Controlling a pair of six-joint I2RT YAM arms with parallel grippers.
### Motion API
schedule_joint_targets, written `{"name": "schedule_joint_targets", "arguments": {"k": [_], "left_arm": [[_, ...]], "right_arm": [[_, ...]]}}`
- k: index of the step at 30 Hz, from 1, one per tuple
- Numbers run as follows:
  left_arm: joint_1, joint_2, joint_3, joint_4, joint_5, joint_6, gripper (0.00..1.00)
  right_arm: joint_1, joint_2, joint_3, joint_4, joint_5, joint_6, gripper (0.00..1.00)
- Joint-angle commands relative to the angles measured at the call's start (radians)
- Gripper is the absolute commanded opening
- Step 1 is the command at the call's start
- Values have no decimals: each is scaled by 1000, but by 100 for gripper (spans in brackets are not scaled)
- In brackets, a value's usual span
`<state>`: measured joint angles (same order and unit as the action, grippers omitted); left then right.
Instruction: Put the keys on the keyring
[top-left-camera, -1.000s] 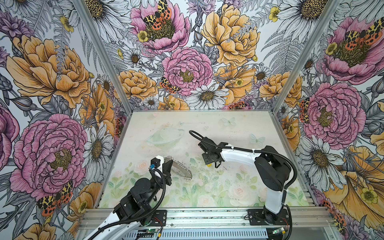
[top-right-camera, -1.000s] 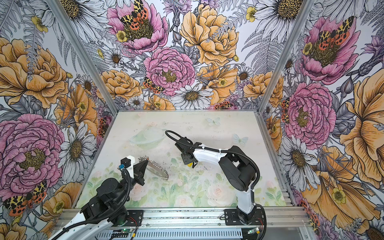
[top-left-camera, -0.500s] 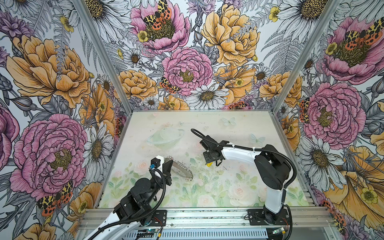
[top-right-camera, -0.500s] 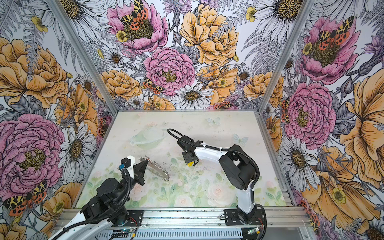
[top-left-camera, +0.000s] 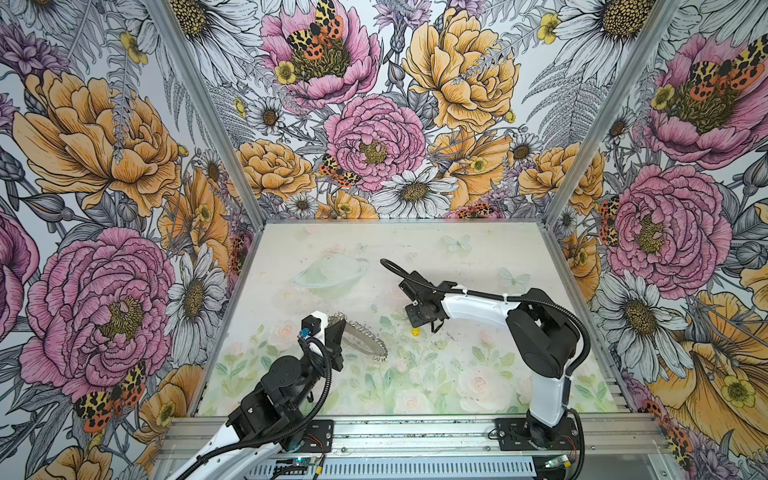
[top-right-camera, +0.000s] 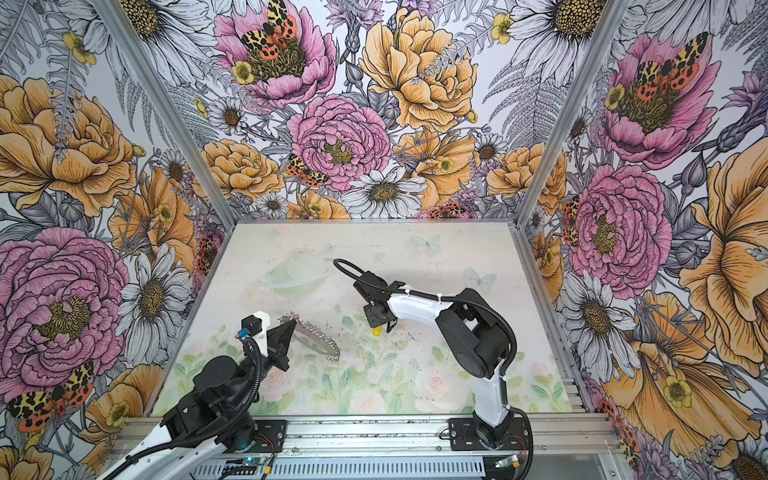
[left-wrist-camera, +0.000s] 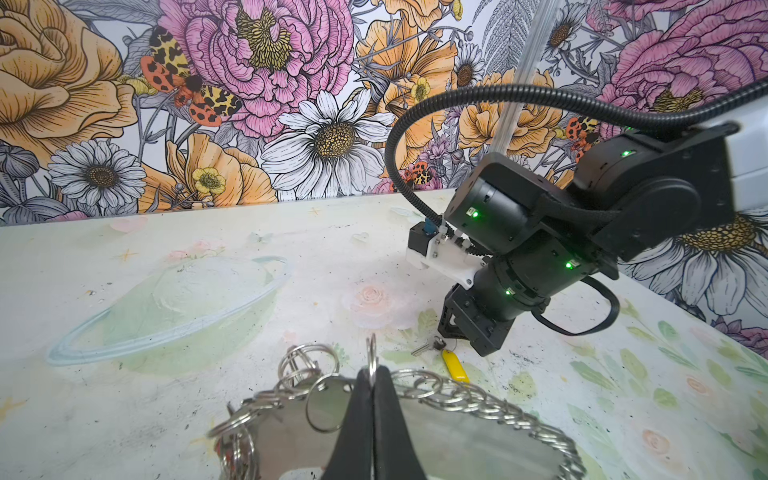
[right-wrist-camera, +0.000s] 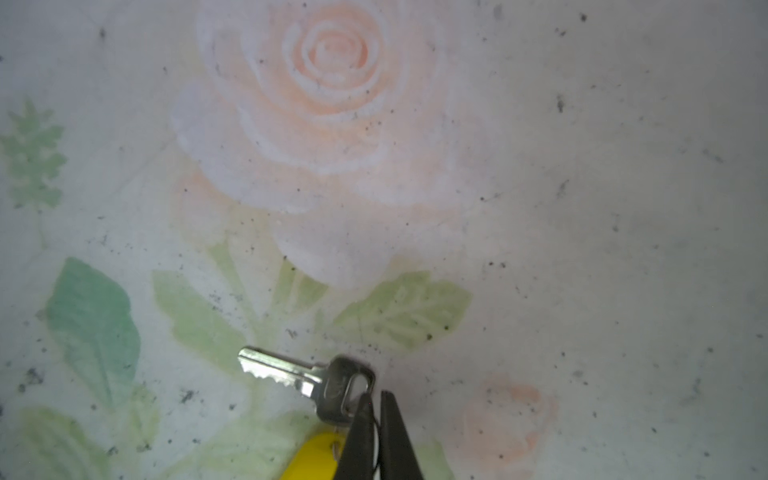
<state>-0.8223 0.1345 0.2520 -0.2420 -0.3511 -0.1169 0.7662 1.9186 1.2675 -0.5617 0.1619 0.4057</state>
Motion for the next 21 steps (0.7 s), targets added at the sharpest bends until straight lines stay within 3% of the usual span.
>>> {"name": "schedule_joint_targets", "arguments": {"k": [1, 8, 21], "left_arm": [[8, 3, -3, 70, 9, 9, 0], [9, 7, -6, 74, 9, 10, 0], [12, 30, -4, 84, 15, 10, 0]], "right_arm": [[-1, -40, 12, -4, -7, 4, 4], [10, -102, -66, 38, 14, 32, 1], [98, -265, -374, 353, 180, 116, 0]]}}
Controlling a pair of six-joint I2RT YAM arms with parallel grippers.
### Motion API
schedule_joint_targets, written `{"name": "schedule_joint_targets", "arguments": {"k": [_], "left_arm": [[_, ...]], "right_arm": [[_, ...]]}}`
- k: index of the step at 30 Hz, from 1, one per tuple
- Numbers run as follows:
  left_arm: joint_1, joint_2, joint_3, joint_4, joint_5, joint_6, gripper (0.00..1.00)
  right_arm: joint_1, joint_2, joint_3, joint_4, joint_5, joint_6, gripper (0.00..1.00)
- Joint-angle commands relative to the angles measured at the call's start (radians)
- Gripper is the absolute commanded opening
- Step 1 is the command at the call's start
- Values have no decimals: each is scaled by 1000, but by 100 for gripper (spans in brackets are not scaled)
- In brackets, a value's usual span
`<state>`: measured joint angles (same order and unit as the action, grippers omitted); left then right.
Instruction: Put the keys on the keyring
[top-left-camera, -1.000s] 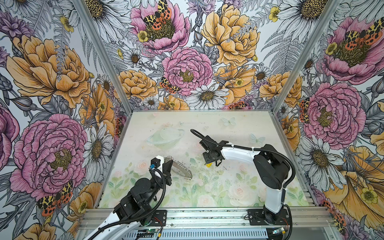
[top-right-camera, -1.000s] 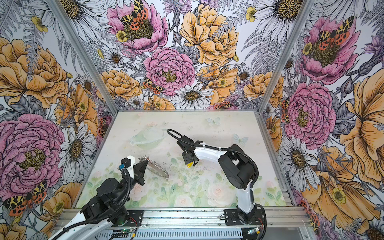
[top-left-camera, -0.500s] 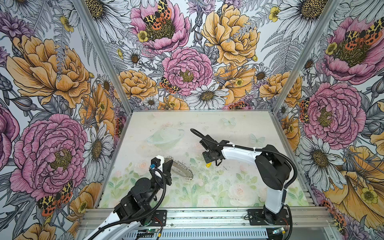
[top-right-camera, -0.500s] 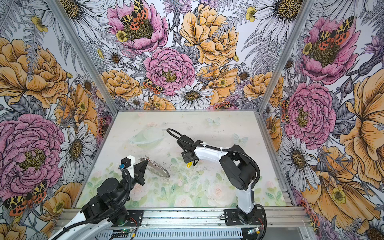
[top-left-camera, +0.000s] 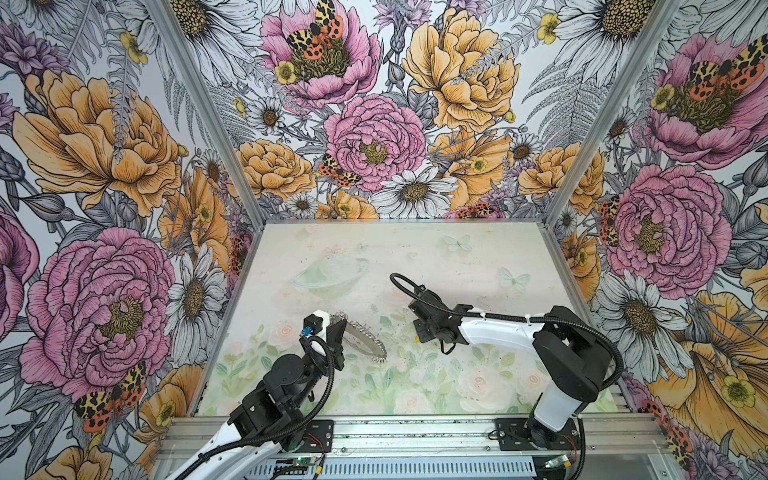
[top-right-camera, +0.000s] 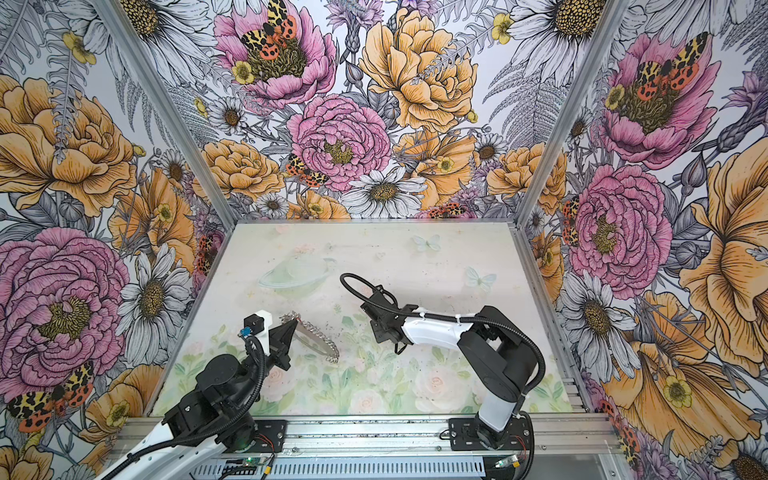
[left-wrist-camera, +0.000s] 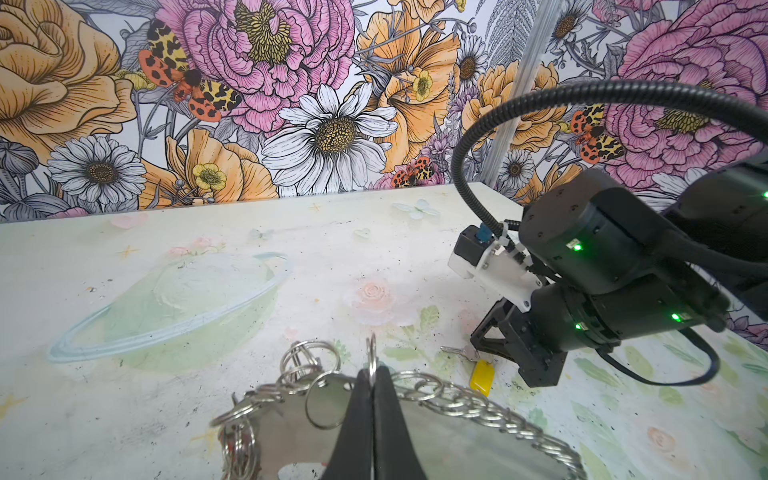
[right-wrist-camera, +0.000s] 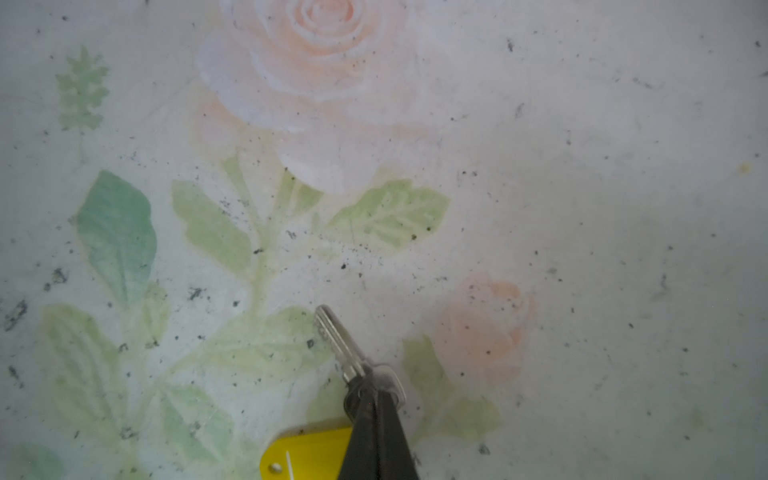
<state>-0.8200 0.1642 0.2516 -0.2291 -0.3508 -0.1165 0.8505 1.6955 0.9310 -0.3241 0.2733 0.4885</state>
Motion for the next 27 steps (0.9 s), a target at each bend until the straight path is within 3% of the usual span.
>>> {"name": "schedule_joint_targets", "arguments": {"k": [1, 14, 19, 27], "left_arm": [[10, 0, -4, 71, 15, 8, 0], [12, -1, -6, 69, 12, 9, 0], [12, -2, -6, 70, 10, 11, 0], [13, 1, -6, 70, 10, 9, 0]], "right_arm": [[18, -52, -61, 140, 78, 43, 0], [74, -134, -264, 346, 152, 112, 0], [77, -131, -261, 306, 143, 116, 1], [62, -155, -151, 70, 64, 117, 20]]}}
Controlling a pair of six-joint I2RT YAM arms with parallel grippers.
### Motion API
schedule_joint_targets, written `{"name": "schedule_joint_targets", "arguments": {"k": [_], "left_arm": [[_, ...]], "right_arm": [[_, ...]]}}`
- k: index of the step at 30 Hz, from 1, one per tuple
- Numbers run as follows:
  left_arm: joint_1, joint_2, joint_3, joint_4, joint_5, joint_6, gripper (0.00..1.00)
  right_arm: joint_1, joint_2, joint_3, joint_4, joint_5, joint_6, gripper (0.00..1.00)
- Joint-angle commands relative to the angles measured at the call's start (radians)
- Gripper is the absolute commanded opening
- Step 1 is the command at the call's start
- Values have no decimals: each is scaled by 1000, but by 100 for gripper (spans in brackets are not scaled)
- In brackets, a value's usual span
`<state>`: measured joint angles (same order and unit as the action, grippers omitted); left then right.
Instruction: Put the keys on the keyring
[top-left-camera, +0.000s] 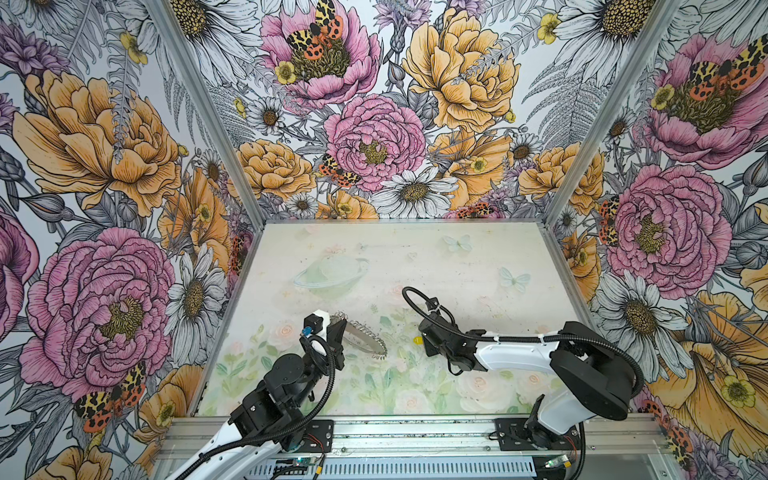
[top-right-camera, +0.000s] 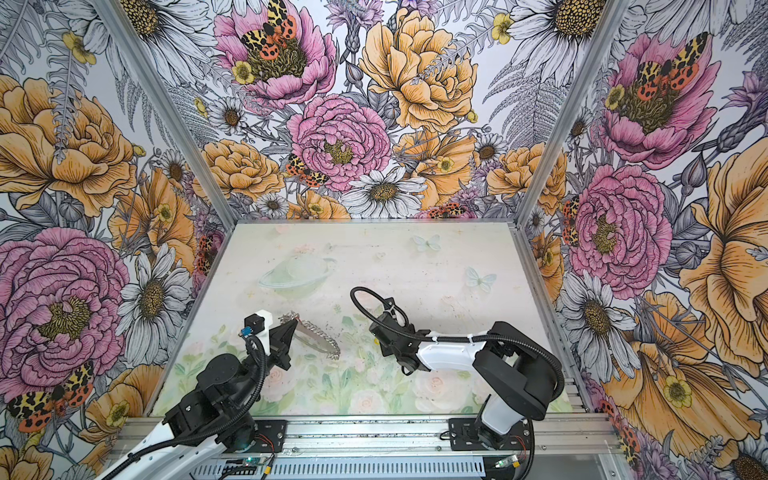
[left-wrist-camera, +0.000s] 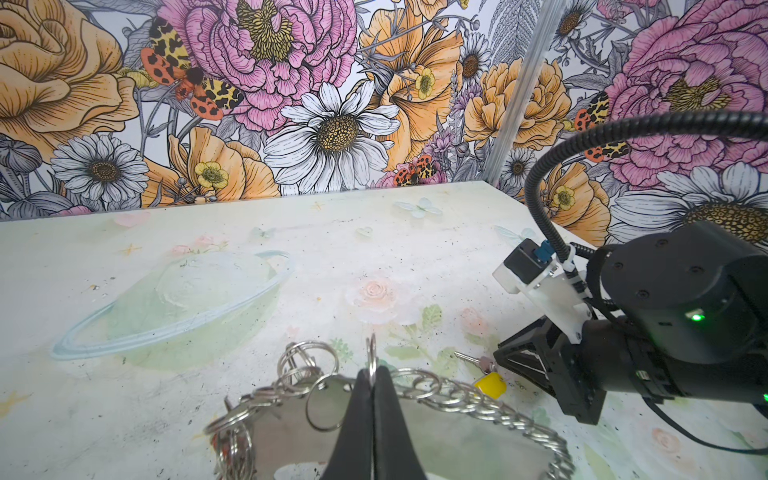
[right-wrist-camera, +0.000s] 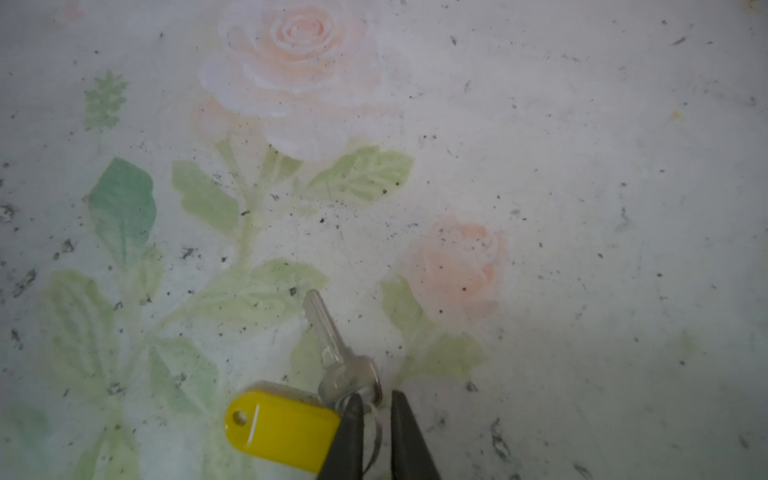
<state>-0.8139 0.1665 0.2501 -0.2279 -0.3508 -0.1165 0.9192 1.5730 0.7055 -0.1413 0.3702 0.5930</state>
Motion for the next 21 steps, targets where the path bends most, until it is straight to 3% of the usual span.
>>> {"name": "schedule_joint_targets", "arguments": {"k": [1, 8, 21], "left_arm": [[7, -2, -6, 71, 10, 9, 0], [8, -1, -4, 69, 12, 9, 0], [10, 2, -5, 71, 18, 9, 0]], "right_arm": [[-13, -30, 89, -140, -52, 13, 22], [-110, -14, 165, -246, -270, 30, 30], [-239, 16, 199, -273, -477, 74, 34]]}}
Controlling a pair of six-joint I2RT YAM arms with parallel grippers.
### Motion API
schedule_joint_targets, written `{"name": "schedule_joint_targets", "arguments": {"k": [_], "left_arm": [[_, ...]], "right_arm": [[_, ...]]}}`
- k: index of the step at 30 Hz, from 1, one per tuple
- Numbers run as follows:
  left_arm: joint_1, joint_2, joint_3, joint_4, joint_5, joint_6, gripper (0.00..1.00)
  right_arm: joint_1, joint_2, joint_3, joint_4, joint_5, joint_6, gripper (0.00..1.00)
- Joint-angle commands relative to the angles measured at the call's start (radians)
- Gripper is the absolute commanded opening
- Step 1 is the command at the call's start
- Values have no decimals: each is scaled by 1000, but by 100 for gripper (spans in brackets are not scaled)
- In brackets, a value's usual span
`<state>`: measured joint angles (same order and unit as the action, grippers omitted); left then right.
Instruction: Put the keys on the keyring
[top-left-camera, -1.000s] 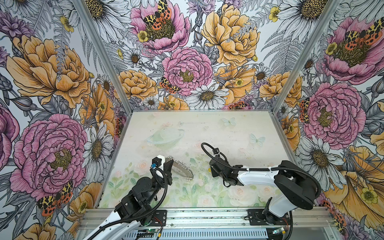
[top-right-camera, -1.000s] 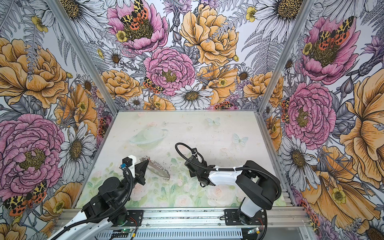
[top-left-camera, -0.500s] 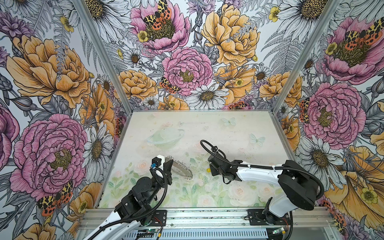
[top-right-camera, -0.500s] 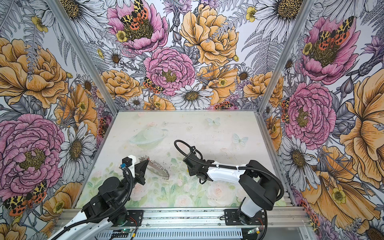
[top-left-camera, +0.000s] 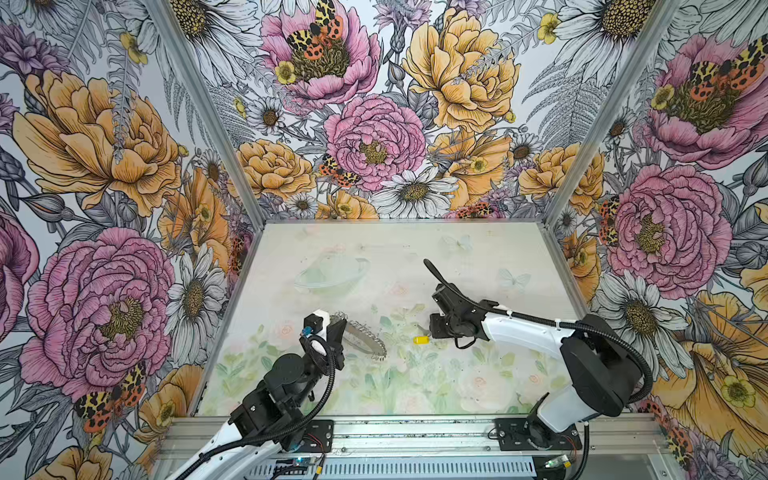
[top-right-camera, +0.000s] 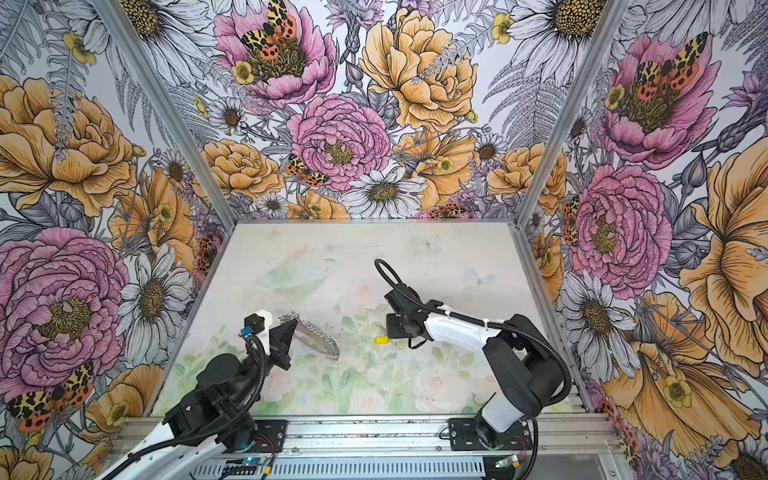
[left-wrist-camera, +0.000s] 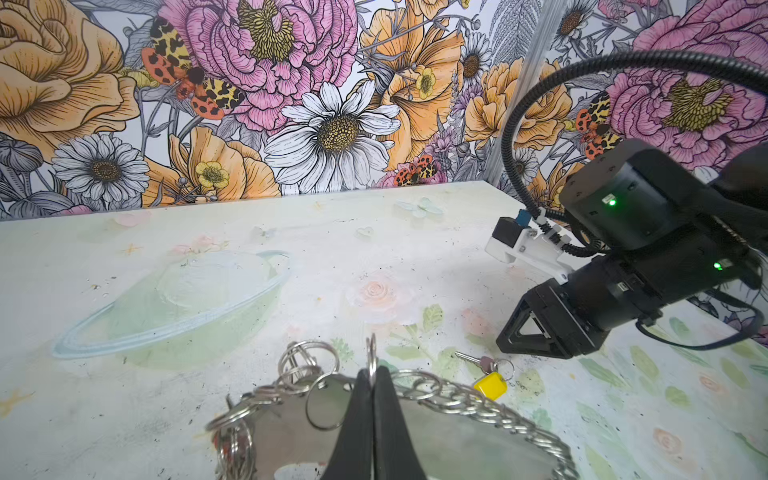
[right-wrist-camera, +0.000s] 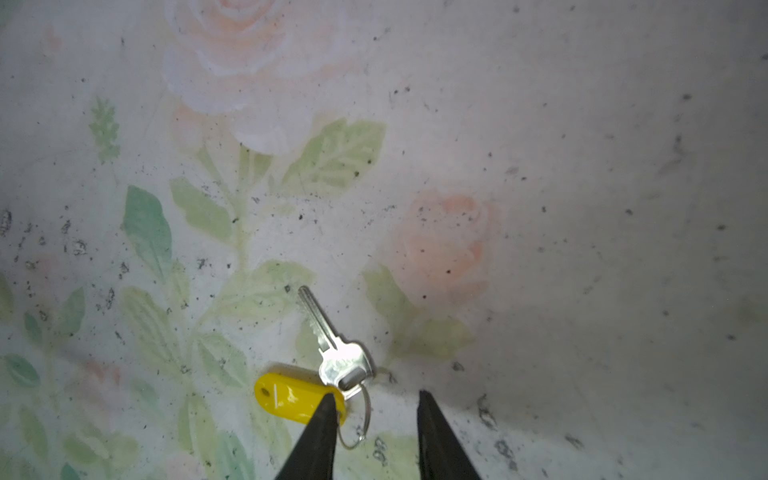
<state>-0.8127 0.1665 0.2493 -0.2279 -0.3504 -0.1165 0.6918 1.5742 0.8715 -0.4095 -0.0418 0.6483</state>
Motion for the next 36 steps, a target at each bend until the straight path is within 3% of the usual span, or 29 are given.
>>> {"name": "schedule_joint_targets", "arguments": {"k": [1, 14, 36], "left_arm": [[8, 0, -4, 70, 18, 9, 0], [9, 1, -4, 70, 20, 9, 0], [10, 2, -4, 71, 19, 10, 0]], "right_arm": [[-14, 21, 36, -5, -71, 18, 34], [-36, 83, 48, -2, -124, 18, 28], [-45, 98, 52, 5, -159, 14, 9]]}}
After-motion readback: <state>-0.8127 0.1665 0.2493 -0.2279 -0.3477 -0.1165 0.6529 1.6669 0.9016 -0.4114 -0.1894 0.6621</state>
